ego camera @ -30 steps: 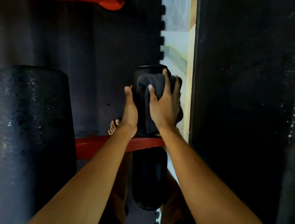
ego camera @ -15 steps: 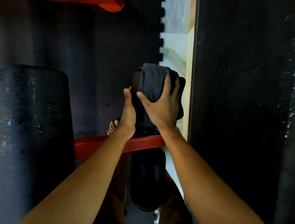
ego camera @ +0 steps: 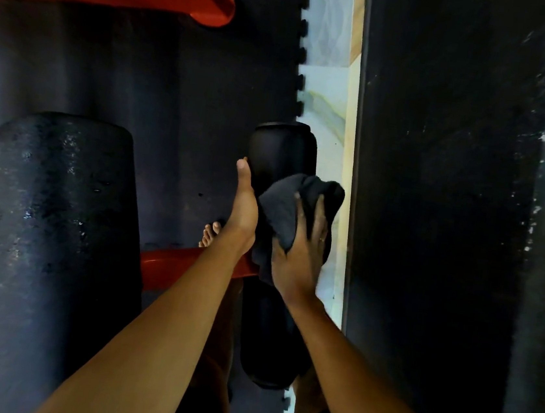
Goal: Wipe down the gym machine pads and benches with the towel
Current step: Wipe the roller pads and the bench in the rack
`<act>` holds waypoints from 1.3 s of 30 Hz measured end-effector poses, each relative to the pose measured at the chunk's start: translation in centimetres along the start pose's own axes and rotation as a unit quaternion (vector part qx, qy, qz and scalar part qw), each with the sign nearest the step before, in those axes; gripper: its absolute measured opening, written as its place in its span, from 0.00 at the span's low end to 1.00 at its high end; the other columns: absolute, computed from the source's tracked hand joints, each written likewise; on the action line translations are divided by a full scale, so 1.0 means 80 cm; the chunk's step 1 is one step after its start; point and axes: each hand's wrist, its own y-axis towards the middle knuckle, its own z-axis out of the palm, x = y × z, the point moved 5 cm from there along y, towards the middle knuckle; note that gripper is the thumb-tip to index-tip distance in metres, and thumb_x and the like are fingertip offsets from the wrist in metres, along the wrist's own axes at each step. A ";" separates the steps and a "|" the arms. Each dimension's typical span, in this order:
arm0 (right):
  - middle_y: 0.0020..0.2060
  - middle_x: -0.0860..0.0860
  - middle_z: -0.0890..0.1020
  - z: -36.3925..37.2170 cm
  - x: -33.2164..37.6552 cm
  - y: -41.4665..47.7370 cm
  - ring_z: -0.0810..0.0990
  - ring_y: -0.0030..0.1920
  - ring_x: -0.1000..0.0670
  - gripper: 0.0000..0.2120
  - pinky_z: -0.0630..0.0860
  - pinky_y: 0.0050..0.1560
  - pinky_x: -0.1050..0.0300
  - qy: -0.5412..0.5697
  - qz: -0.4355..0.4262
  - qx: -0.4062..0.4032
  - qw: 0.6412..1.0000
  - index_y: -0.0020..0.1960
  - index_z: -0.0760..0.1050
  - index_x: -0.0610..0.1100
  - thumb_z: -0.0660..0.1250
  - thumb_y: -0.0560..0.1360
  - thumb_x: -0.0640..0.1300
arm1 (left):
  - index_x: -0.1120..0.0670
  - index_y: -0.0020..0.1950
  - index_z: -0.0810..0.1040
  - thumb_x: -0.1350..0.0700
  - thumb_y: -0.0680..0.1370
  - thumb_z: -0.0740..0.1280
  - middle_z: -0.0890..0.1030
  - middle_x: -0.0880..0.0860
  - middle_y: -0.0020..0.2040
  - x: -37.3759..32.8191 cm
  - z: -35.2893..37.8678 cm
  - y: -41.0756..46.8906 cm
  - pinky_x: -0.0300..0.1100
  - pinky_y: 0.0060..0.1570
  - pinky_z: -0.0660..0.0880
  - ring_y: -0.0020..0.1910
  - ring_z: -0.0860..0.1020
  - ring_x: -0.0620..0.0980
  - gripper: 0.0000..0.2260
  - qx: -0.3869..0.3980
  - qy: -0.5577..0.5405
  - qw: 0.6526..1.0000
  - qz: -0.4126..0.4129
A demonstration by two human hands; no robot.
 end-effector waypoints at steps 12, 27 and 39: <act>0.83 0.47 0.55 -0.007 0.033 0.108 0.60 0.80 0.41 0.34 0.66 0.76 0.42 -0.031 -0.038 -0.010 0.999 0.83 0.57 0.53 0.57 0.79 0.61 | 0.46 0.78 0.68 0.26 0.77 0.55 0.74 0.47 0.74 -0.009 -0.002 -0.018 0.49 0.77 0.65 0.73 0.70 0.44 0.36 -0.078 0.091 0.989 0.090; 0.82 0.45 0.57 -0.010 0.055 0.166 0.64 0.78 0.37 0.32 0.72 0.70 0.36 -0.026 0.022 -0.003 0.999 0.83 0.56 0.54 0.60 0.83 0.60 | 0.45 0.84 0.53 0.21 0.73 0.51 0.54 0.42 0.83 0.006 0.013 -0.033 0.49 0.81 0.49 0.81 0.52 0.39 0.45 -0.064 0.110 0.989 0.069; 0.83 0.47 0.50 0.004 0.010 0.023 0.57 0.81 0.37 0.35 0.64 0.75 0.34 -0.065 -0.022 0.011 0.998 0.83 0.47 0.61 0.55 0.79 0.60 | 0.50 0.62 0.79 0.36 0.85 0.46 0.86 0.46 0.54 -0.006 -0.015 0.005 0.43 0.65 0.76 0.55 0.83 0.44 0.28 -0.077 0.004 0.997 0.021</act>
